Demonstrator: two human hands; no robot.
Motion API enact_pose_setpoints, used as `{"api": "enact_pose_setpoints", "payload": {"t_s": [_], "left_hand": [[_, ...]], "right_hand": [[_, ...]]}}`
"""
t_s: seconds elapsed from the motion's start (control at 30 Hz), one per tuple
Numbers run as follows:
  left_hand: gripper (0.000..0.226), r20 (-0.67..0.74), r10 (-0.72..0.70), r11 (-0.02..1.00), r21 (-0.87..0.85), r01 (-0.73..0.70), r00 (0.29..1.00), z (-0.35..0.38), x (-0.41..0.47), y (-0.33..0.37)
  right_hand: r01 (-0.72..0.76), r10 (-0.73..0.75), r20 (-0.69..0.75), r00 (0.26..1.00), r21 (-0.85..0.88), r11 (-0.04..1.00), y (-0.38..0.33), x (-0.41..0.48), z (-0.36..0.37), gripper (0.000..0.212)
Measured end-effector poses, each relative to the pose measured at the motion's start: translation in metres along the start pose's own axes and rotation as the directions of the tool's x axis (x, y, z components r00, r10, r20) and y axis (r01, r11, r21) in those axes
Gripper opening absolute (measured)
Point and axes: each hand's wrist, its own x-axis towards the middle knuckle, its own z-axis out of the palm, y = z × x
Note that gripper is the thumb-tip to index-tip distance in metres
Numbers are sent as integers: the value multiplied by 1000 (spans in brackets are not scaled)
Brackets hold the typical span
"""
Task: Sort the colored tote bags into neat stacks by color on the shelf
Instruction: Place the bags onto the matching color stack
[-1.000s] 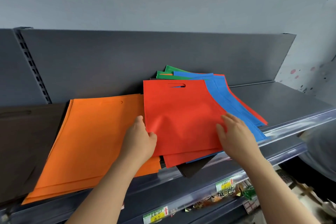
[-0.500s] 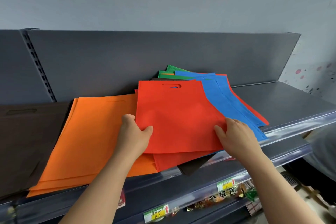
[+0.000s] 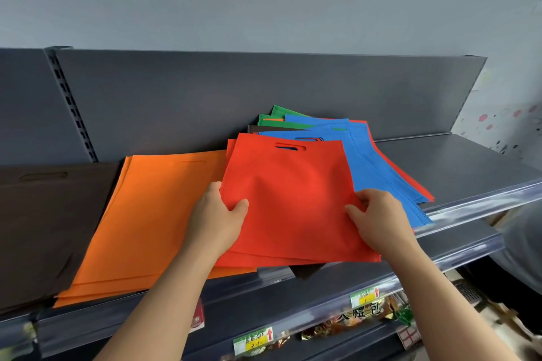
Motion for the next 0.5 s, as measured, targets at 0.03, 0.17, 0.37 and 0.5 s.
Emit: {"api": "enact_pose_setpoints", "payload": {"t_s": [0.03, 0.17, 0.37, 0.5], "left_hand": [[51, 18, -17, 1000, 18, 17, 1000, -1, -1, -2], [63, 26, -71, 996, 50, 69, 997, -5, -2, -11], [61, -101, -16, 1000, -10, 15, 995, -26, -5, -19], [61, -148, 4, 1000, 17, -2, 989, -48, -5, -34]], "right_hand": [[18, -18, -7, 1000, -5, 1000, -1, -1, 0, 17], [55, -54, -71, 996, 10, 998, -8, -2, 1, 9], [121, -114, -99, 989, 69, 990, -32, -10, 10, 14], [159, -156, -68, 985, 47, 986, -57, -22, 22, 15]]}}
